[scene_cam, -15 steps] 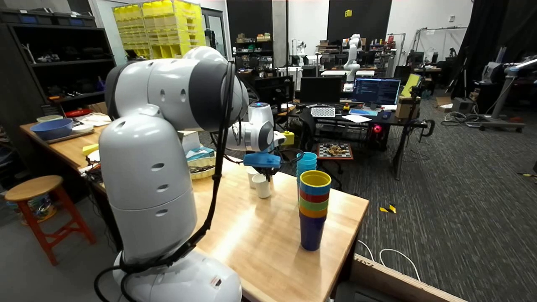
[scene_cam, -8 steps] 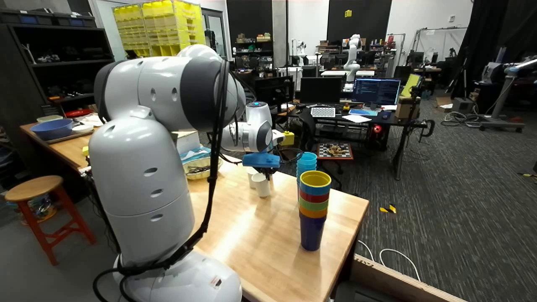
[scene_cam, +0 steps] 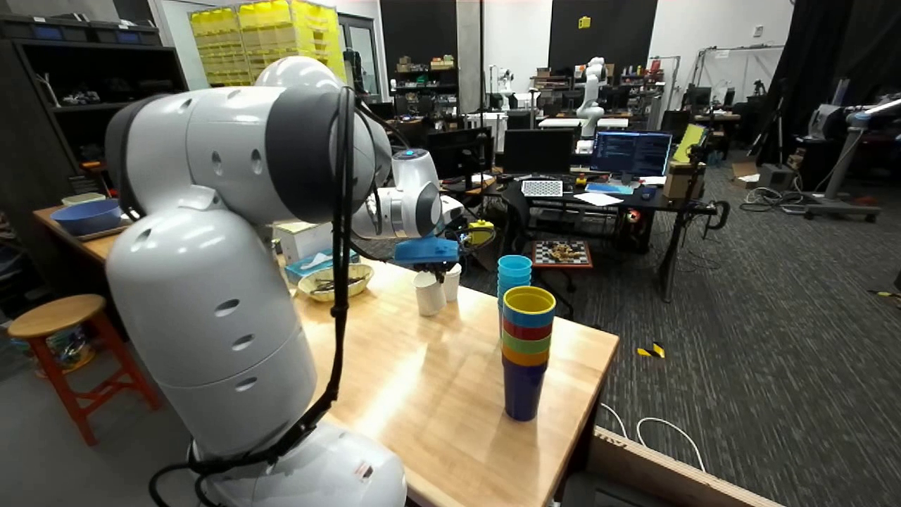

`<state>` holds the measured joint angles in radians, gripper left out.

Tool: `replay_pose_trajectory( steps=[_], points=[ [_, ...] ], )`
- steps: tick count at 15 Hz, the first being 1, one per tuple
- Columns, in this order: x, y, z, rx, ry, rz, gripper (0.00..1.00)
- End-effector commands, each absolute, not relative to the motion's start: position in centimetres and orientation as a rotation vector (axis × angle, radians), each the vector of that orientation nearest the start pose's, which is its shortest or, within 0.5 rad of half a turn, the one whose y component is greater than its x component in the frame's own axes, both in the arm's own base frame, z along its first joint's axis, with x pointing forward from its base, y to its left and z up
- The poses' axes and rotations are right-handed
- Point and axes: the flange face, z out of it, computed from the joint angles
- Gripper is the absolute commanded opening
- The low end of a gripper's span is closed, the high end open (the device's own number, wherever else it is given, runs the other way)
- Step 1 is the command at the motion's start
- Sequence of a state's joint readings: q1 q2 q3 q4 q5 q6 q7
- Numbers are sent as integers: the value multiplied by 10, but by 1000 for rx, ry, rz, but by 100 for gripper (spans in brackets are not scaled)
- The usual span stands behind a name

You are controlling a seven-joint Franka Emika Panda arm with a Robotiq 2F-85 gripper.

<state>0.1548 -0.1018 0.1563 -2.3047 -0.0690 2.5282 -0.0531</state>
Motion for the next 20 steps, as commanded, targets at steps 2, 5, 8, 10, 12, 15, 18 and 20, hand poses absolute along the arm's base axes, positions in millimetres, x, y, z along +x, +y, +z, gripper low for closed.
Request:
replay_pose_trajectory(
  steps=[2, 5, 8, 10, 12, 15, 18, 20],
  points=[
    [481, 188, 458, -3083, -766, -538, 1],
    [479, 207, 476, -3122, -827, -519, 1],
    [481, 227, 489, -3166, -885, -493, 1],
    [488, 237, 492, -3186, -912, -439, 1],
    [497, 245, 493, -3206, -917, -373, 1],
    [516, 253, 493, -3214, -916, -268, 1],
    [539, 262, 495, -3209, -892, -213, 1],
    [556, 265, 497, -3202, -868, -201, 1]
  ],
)
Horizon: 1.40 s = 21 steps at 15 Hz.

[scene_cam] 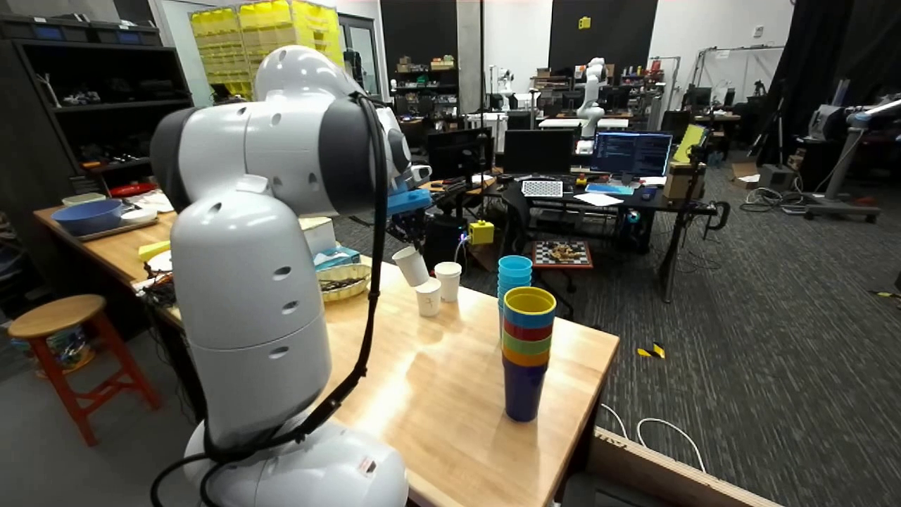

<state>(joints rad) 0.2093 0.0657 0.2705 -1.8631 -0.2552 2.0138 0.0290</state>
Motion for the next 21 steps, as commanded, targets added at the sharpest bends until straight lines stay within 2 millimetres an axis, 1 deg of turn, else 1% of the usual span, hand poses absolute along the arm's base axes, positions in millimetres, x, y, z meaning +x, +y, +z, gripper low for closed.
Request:
replay_pose_trajectory(
  steps=[1, 7, 11, 13, 17, 18, 21],
  points=[
    [566, 264, 497, -3200, -851, -209, 1],
    [615, 255, 506, -3171, -725, -321, 1],
    [639, 253, 509, -3140, -658, -404, 1],
    [650, 249, 507, -3120, -630, -428, 1],
    [664, 234, 496, -3103, -566, -415, 1],
    [666, 227, 495, -3100, -555, -404, 1],
    [668, 215, 489, -3095, -520, -383, 1]
  ],
)
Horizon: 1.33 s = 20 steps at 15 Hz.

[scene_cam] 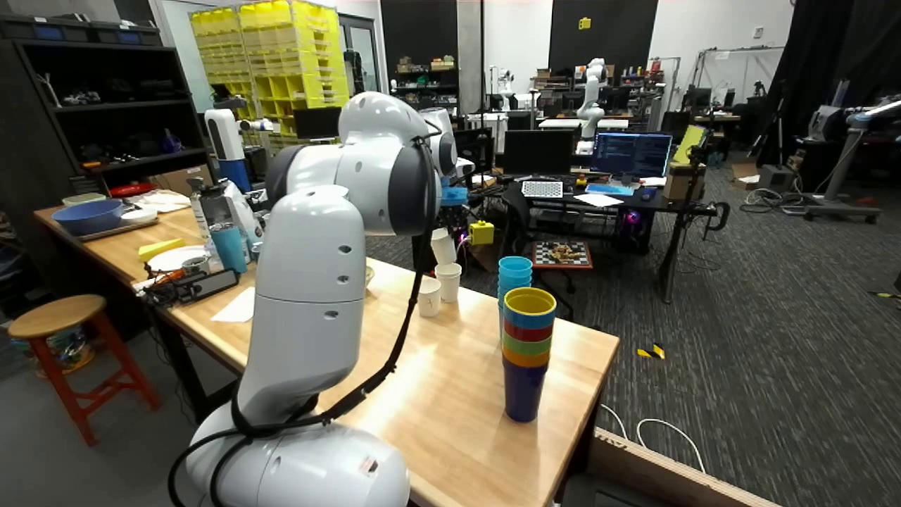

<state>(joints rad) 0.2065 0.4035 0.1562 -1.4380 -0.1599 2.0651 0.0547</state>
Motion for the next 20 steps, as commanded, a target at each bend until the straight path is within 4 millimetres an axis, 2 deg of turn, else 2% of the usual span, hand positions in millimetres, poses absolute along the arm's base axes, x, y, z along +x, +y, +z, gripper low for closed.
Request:
replay_pose_trajectory(
  steps=[1, 14, 15, 16, 20],
  points=[
    [669, 212, 488, -3094, -511, -378, 1],
    [672, 210, 455, -3073, -490, -306, 1],
    [671, 210, 452, -3074, -488, -299, 28],
    [670, 210, 450, -3073, -489, -293, 29],
    [665, 208, 450, -3074, -506, -289, 52]
  ],
)
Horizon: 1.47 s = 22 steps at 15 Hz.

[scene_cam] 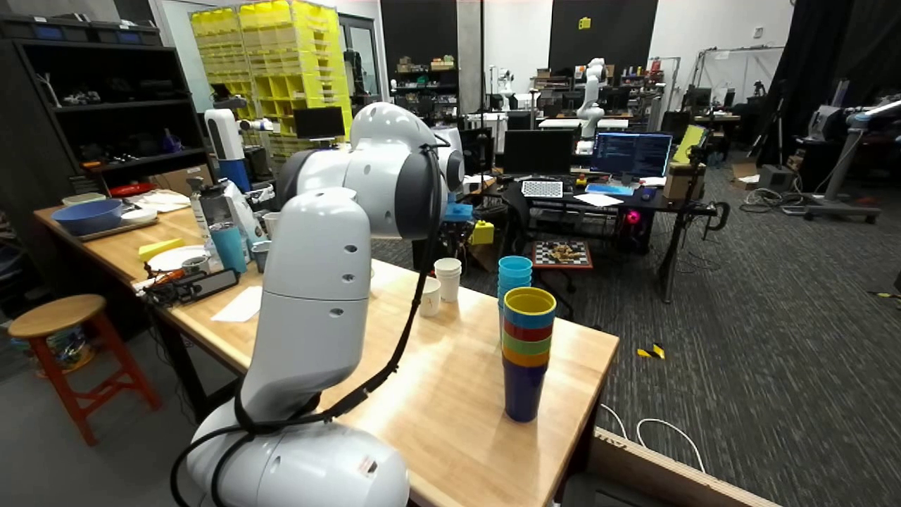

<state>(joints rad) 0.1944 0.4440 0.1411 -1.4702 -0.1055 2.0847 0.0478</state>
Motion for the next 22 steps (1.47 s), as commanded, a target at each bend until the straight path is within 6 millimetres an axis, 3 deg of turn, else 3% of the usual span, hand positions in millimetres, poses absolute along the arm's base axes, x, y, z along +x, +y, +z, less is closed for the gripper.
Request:
replay_pose_trajectory(
  steps=[1, 7, 11, 16, 22],
  points=[
    [664, 207, 452, -3074, -512, -291, 58],
    [643, 210, 460, -3089, -558, -250, 98],
    [616, 204, 453, -3098, -571, -195, 100],
    [584, 194, 424, -3081, -581, -106, 100],
    [565, 188, 396, -3039, -585, -73, 100]
  ],
)
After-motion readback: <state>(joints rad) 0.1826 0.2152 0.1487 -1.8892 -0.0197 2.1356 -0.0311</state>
